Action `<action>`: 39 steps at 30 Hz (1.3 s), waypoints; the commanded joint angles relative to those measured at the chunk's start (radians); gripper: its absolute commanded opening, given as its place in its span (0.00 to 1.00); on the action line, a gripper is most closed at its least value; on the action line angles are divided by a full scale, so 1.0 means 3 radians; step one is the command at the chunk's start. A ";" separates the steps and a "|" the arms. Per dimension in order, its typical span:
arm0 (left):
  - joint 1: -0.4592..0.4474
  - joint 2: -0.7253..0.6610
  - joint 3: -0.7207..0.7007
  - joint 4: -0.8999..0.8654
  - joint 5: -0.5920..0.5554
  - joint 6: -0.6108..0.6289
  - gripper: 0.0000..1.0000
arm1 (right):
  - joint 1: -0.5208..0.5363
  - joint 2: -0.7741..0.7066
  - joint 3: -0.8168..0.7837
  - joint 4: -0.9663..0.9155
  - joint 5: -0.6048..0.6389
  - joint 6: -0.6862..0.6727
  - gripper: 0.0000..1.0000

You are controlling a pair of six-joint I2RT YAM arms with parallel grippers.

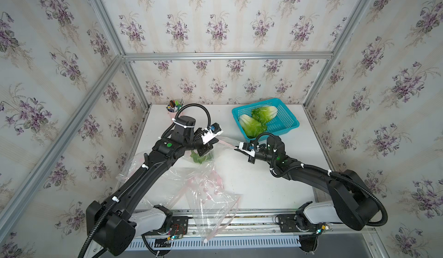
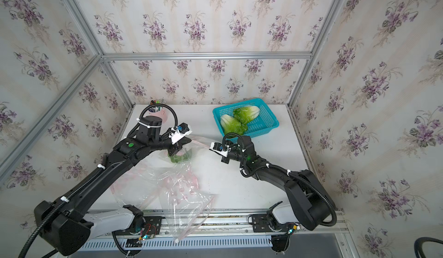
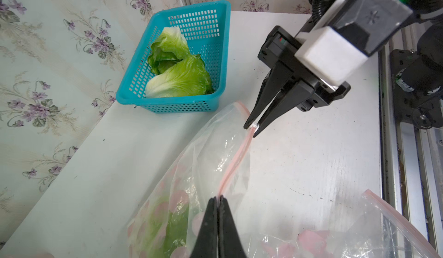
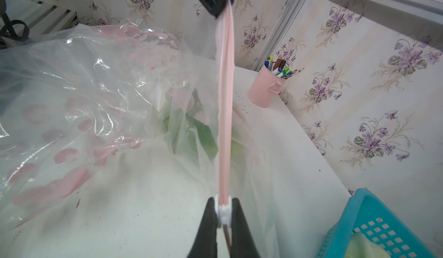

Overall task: Open the zip-top bag and take out the chinese cabbages
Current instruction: Unzip the zipper on the zipper food storage bag.

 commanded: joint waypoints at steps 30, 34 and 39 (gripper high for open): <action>0.0717 -0.0462 -0.0334 0.0511 0.0203 -0.0521 0.00 | -0.0296 0.0368 -0.0012 -0.0221 0.0504 -0.0409 0.00; 0.0717 -0.0468 -0.0336 0.0516 0.0223 -0.0522 0.00 | -0.0304 0.0415 -0.0008 -0.0236 0.0607 -0.0474 0.00; 0.0716 -0.0468 -0.0339 0.0519 0.0261 -0.0526 0.00 | -0.0315 0.0486 -0.0006 -0.0228 0.0713 -0.0505 0.00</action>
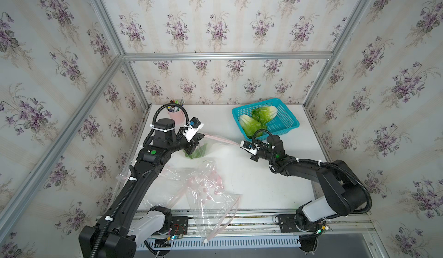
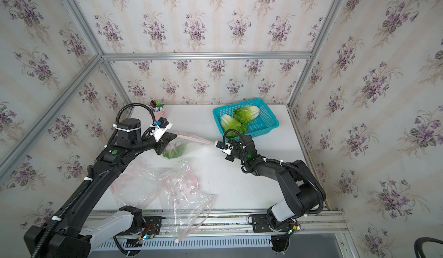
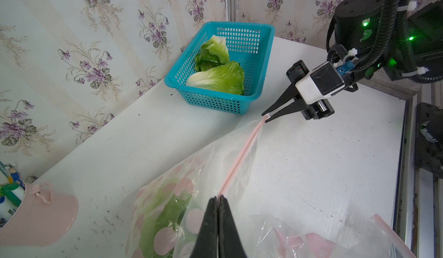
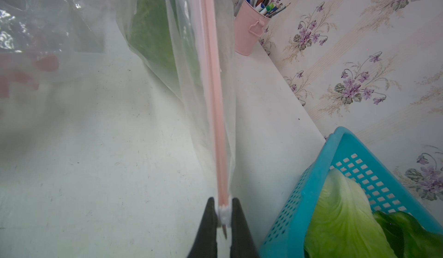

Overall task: Open the zip-top bag and take out the chinese cabbages
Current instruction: Unzip the zipper on the zipper food storage bag.

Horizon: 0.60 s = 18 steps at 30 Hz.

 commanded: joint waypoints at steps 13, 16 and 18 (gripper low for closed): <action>0.0013 -0.0014 0.0003 0.0262 -0.0001 -0.0027 0.00 | -0.0170 0.0091 0.0005 -0.0230 0.0355 -0.0092 0.00; 0.0013 -0.0006 0.0002 0.0263 0.0015 -0.0026 0.00 | -0.0174 0.0124 0.0035 -0.0299 0.0391 -0.0101 0.08; 0.0015 0.0003 0.0004 0.0267 0.0038 -0.0037 0.00 | -0.0174 0.0112 0.0051 -0.0323 0.0341 -0.0066 0.32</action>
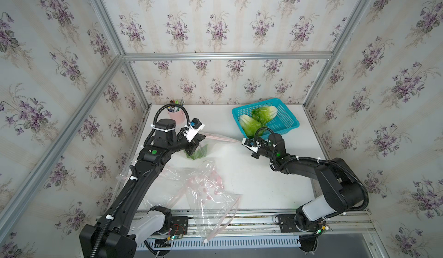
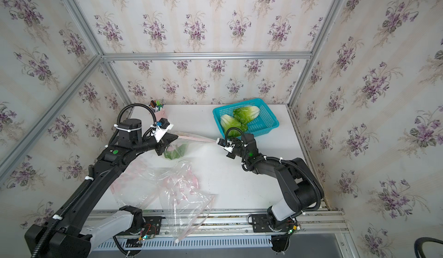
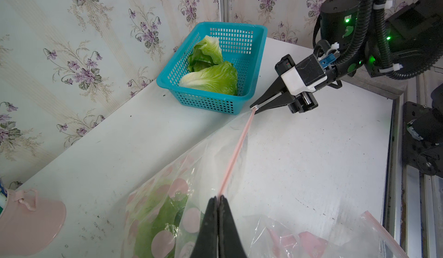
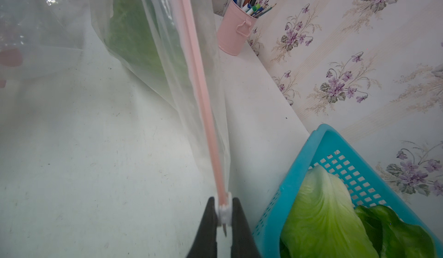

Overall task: Open the zip-top bag and take out the chinese cabbages
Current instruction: Unzip the zipper on the zipper food storage bag, then pick up the Chinese cabbage from the zipper food storage bag.

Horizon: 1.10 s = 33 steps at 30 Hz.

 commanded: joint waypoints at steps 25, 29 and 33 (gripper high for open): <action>-0.0784 0.0082 -0.0245 0.0264 -0.0190 -0.0366 0.00 | 0.0187 -0.1157 0.0098 -0.1125 0.0747 0.3351 0.29; -0.0924 0.0069 -0.0308 0.0251 -0.0310 -0.0401 0.00 | 0.0192 -0.1033 -0.0043 -0.1140 0.0408 0.3688 0.28; -0.1019 0.0087 -0.0329 0.0227 -0.0382 -0.0416 0.00 | 0.0188 -0.1015 -0.0260 -0.0992 0.0344 0.3801 0.24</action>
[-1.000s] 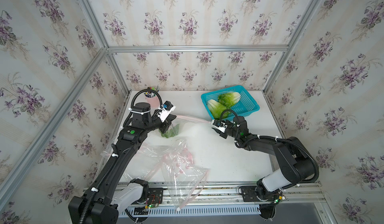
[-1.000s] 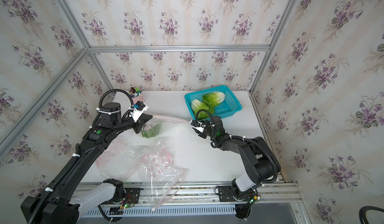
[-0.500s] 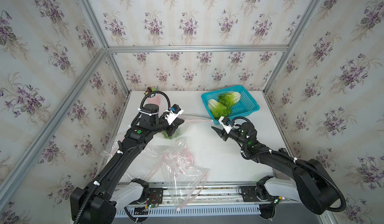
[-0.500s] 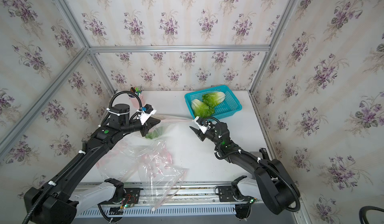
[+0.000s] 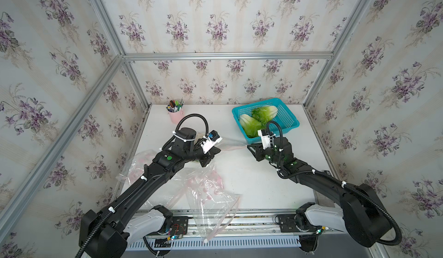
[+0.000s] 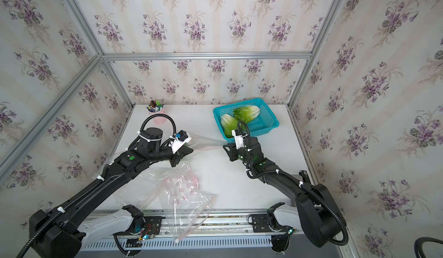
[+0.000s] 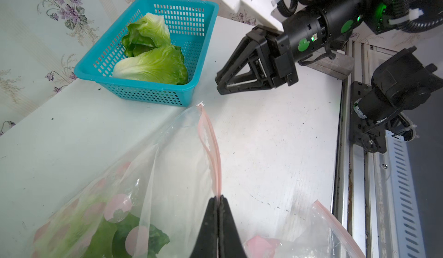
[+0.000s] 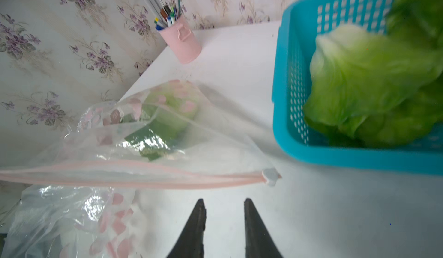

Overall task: Open the zip-top bag and take out the chinese cabbages
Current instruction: Pick up the Chinese cabbage from the zipper food storage bag.

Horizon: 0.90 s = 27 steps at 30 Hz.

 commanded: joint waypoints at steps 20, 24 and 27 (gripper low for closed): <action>-0.0157 0.0039 -0.0008 -0.0034 -0.0211 -0.0010 0.00 | 0.0117 0.0601 0.0222 0.0140 -0.0295 0.0313 0.10; -0.0156 0.0039 -0.0004 -0.0038 -0.0211 -0.0012 0.00 | 0.0133 0.0697 0.0285 0.0134 -0.0312 0.0295 0.10; -0.0158 0.0039 -0.0003 -0.0039 -0.0208 -0.0009 0.00 | 0.0143 0.0757 0.0306 0.0172 -0.0323 0.0292 0.09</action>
